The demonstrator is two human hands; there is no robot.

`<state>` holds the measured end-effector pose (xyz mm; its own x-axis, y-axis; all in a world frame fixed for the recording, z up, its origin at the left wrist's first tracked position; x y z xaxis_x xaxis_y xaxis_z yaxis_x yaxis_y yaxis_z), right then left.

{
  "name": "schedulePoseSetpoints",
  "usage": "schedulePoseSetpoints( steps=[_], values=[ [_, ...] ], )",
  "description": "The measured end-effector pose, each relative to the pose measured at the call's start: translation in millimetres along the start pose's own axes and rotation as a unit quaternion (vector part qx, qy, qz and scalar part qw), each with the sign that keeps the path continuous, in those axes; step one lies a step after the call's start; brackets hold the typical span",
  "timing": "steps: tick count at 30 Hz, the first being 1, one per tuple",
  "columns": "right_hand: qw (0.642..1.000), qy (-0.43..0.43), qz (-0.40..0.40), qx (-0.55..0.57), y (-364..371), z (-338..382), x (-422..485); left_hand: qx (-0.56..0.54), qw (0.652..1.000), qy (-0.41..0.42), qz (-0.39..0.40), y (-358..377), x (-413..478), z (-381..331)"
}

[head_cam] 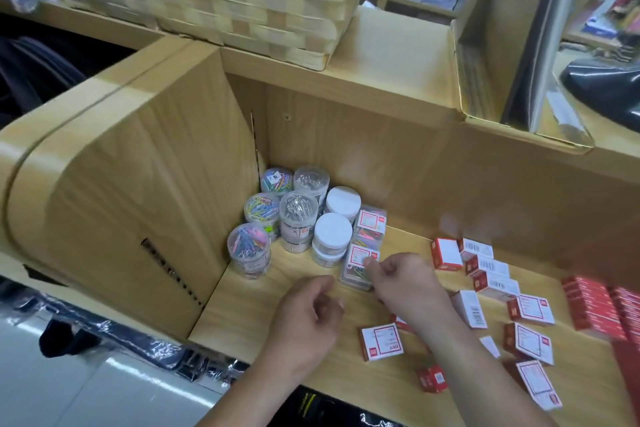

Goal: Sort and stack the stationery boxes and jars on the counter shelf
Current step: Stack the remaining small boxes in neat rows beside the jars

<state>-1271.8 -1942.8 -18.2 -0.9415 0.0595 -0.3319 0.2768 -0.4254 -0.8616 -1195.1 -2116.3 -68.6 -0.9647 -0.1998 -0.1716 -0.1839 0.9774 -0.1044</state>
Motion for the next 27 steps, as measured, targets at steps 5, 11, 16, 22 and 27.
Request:
schedulePoseSetpoints(
  steps=[5, 11, 16, 22, 27],
  values=[
    [0.999, -0.007, -0.014, -0.043, -4, 5, 1, 0.104, 0.988, 0.116, 0.021, 2, 14, -14],
    [0.998, -0.035, 0.008, -0.049, 0, 5, 6, 0.197, 0.954, 0.216, 0.058, 14, 26, -33],
    [0.998, -0.054, 0.018, -0.026, -11, 0, 9, 0.19, 0.952, 0.231, 0.07, 13, 30, -32],
    [0.992, -0.119, -0.011, 0.043, -50, -16, -35, 0.129, 0.967, 0.216, 0.028, -1, 0, -28],
    [0.993, -0.108, -0.041, -0.009, -54, -60, -66, 0.08, 0.969, 0.143, 0.183, 39, -38, -18]
  ],
)
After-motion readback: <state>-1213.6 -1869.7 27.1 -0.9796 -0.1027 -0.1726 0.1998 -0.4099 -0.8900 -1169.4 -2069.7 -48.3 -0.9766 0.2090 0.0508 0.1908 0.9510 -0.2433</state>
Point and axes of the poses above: each hand's wrist, its own x-axis towards the middle knuckle, its own y-axis out of the palm, z = x × y, the point moved 6 cm from there along x, towards the middle knuckle, and after that the axes turned 12 degrees about -x, right-handed, at the moved point
